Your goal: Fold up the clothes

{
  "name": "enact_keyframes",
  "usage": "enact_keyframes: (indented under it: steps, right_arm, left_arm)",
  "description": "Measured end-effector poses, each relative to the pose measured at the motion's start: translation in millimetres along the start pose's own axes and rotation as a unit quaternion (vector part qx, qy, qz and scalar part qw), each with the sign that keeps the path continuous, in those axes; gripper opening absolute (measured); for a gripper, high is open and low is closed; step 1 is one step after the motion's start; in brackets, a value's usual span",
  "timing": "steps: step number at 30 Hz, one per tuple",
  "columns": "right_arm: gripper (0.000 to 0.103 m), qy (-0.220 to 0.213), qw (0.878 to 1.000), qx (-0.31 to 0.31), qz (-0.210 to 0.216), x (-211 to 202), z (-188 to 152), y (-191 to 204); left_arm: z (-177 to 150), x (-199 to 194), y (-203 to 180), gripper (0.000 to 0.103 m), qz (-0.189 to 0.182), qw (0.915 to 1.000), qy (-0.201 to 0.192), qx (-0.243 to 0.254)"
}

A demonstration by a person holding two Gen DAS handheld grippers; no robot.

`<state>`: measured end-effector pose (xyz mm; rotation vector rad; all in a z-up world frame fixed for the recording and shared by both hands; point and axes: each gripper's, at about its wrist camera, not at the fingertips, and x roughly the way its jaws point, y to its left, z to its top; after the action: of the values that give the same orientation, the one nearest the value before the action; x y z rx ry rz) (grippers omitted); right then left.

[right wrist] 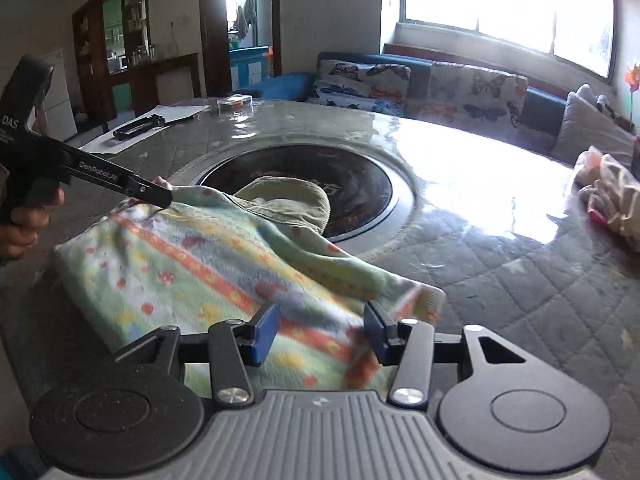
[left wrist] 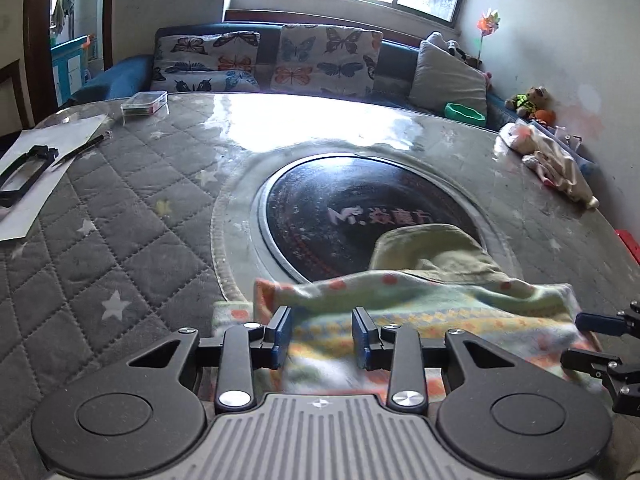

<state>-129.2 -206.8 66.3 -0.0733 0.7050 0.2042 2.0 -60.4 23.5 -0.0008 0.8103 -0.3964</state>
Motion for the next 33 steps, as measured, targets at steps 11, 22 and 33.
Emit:
enact_keyframes:
  steps: [11, 22, 33]
  right_arm:
    - [0.064, -0.009, 0.998, -0.047, 0.027, -24.5, -29.2, 34.4]
    - [0.081, -0.051, 0.997, -0.033, 0.041, -25.7, -16.5, 47.3]
    - [0.099, -0.037, 0.998, -0.021, 0.038, -0.9, -23.1, 51.0]
  left_arm:
    - [-61.2, -44.5, -35.9, 0.048, 0.014, 0.9992, 0.007, 0.036]
    - [-60.0, -59.2, -42.8, 0.079, 0.074, 0.9969, 0.026, 0.002]
    - [-64.5, -54.1, -34.7, 0.099, 0.108, 0.9919, 0.058, -0.035]
